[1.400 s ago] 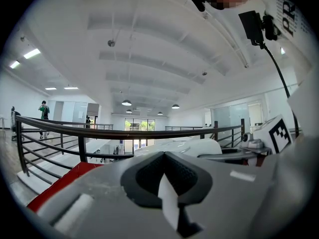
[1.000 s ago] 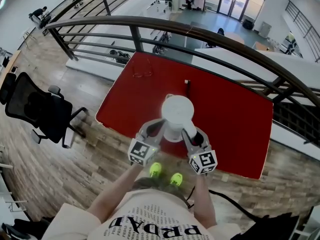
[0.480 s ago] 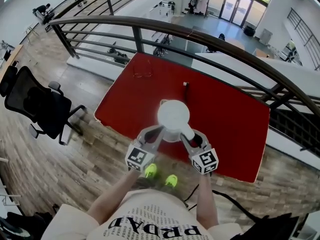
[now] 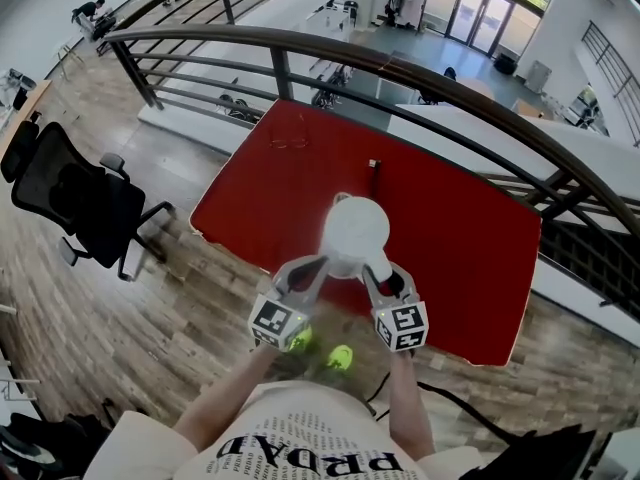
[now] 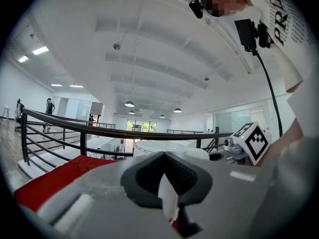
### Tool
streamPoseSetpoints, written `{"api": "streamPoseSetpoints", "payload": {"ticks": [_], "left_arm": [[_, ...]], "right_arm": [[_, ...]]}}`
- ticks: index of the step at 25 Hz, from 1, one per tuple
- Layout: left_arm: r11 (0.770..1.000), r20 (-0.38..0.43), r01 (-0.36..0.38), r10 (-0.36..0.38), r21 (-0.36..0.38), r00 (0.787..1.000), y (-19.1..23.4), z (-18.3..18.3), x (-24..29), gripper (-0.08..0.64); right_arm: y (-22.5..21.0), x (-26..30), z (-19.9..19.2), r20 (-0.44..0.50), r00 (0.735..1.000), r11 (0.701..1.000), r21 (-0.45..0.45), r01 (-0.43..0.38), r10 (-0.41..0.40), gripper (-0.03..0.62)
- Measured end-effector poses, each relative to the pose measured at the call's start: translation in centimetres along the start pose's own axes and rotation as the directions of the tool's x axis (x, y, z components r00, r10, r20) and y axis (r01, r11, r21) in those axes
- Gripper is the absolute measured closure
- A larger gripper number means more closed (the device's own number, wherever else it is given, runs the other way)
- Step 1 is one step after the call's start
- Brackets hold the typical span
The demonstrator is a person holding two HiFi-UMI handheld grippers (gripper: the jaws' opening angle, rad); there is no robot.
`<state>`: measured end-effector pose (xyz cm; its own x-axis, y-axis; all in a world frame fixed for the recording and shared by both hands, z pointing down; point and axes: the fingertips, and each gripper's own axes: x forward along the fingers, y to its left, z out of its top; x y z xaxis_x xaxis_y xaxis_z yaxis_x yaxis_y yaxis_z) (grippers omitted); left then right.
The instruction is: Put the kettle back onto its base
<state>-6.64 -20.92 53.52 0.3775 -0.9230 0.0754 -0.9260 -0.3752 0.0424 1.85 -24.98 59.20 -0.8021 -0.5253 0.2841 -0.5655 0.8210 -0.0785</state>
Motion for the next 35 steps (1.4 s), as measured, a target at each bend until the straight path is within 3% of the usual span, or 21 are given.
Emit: {"api": "streamPoseSetpoints", "payload": {"ticks": [4, 8, 13, 28, 35], "left_arm": [[1.000, -0.009, -0.006, 0.006, -0.014, 1.000, 0.0, -0.7, -0.6, 0.555], [1.000, -0.011, -0.006, 0.006, -0.024, 1.000, 0.0, -1.1, -0.5, 0.555], [0.999, -0.013, 0.004, -0.004, -0.035, 1.000, -0.3, -1.3, -0.3, 0.555], [0.999, -0.007, 0.040, -0.041, -0.036, 0.999, 0.0, -1.0, 0.2, 0.555], [0.998, 0.022, 0.059, -0.059, -0.021, 0.998, -0.4, 0.5, 0.3, 0.555]], "right_arm": [[1.3, -0.2, -0.6, -0.020, 0.996, 0.996, 0.027, 0.087, -0.086, 0.465], [2.3, 0.8, -0.1, -0.045, 0.993, 0.994, -0.001, 0.111, -0.111, 0.465], [2.9, 1.4, -0.7, -0.087, 0.993, 0.997, -0.014, 0.080, -0.081, 0.468], [2.9, 0.7, -1.6, -0.002, 0.999, 0.998, -0.043, 0.049, -0.049, 0.462], [3.0, -0.8, 1.8, 0.074, 0.997, 0.999, -0.042, 0.012, -0.009, 0.408]]}}
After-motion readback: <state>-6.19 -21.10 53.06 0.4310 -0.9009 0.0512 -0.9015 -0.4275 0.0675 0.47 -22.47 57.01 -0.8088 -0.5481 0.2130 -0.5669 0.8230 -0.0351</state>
